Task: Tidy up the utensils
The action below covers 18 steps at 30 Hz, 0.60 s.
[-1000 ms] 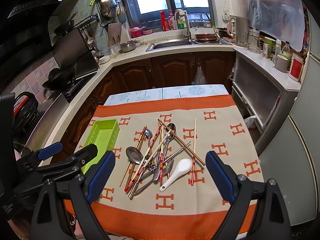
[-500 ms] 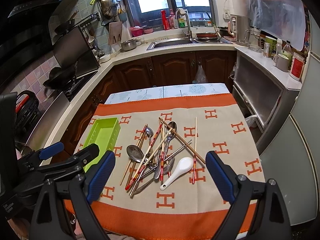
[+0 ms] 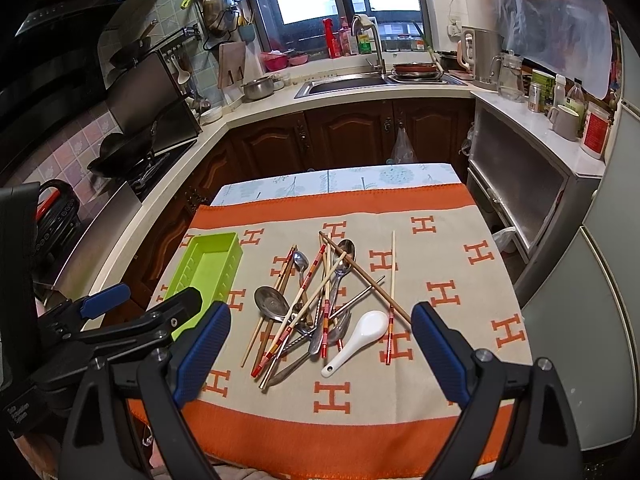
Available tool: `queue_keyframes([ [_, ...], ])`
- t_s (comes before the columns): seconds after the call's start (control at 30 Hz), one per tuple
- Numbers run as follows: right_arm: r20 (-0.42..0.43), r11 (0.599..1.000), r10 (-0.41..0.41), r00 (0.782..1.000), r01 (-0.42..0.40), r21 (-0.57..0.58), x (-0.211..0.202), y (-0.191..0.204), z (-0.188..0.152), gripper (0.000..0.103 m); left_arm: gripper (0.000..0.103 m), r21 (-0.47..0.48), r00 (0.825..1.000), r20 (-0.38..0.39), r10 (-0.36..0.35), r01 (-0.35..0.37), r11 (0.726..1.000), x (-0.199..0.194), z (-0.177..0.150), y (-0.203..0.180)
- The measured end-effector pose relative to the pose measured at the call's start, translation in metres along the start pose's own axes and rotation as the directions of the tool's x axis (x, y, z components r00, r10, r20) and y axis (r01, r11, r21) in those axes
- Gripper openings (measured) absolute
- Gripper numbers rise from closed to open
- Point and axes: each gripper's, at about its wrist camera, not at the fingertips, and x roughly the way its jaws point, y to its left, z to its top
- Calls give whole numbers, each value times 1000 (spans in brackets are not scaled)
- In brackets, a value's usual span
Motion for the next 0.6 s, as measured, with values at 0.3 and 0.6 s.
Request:
queue_keyframes([
  [0.3,-14,1000,18,1000,-18,2,3,2,-7,92,95,3,1000,-18,6,-6,1000,4,3,-2],
  [0.6,-37,997,68,997,-67,25,14,-14,9,92,95,-2,997,-69,-18,17,1000,24,21,-1],
])
